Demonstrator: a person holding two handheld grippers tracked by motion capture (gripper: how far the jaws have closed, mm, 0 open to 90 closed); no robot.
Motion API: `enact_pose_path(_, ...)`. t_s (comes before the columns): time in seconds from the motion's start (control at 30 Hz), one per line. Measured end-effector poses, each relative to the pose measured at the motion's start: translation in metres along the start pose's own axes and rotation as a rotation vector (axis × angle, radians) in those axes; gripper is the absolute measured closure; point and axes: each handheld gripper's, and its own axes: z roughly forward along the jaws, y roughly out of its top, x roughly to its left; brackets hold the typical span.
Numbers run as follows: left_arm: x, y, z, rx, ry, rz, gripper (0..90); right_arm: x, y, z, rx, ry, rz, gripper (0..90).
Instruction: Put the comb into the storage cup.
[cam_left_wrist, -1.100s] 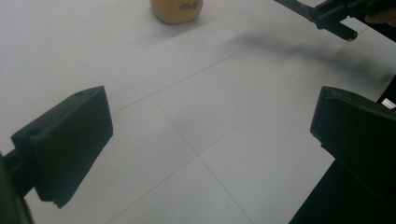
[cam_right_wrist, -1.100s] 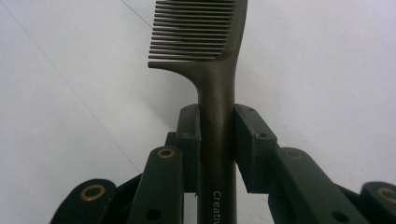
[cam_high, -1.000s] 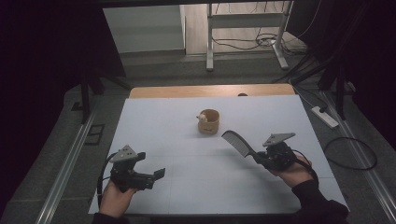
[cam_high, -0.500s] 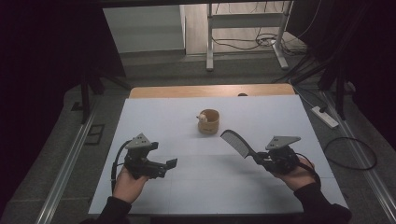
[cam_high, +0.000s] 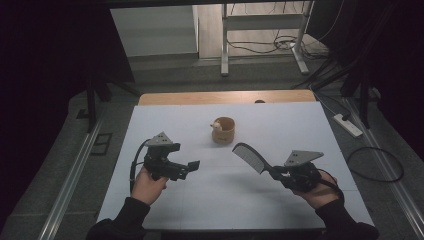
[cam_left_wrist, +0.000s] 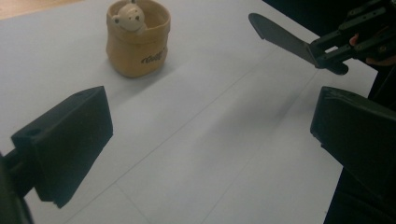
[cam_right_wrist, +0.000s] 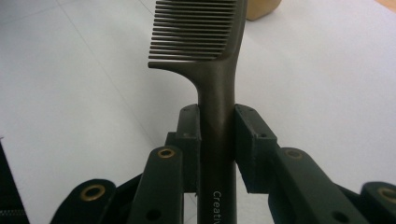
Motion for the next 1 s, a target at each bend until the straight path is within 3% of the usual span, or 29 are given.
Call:
enact_pose_path(0.33, -0.001, 0.017, 0.013, -0.035, -0.069, 0.003, 0.0, 0.008, 0.0, -0.003, -0.025, 0.019, -0.03, 72.4)
enact_pose_path(0.53, -0.004, 0.023, 0.023, -0.024, -0.098, -0.003, 0.0, 0.013, 0.002, -0.004, -0.044, 0.03, -0.055, 72.5)
enact_pose_path(0.7, -0.007, 0.023, 0.025, -0.007, -0.136, -0.007, 0.0, 0.019, 0.003, -0.004, -0.062, 0.04, -0.086, 72.5)
enact_pose_path(1.0, -0.013, 0.025, 0.026, 0.018, -0.168, -0.021, 0.0, 0.03, 0.007, -0.001, -0.079, 0.07, -0.13, 72.5)
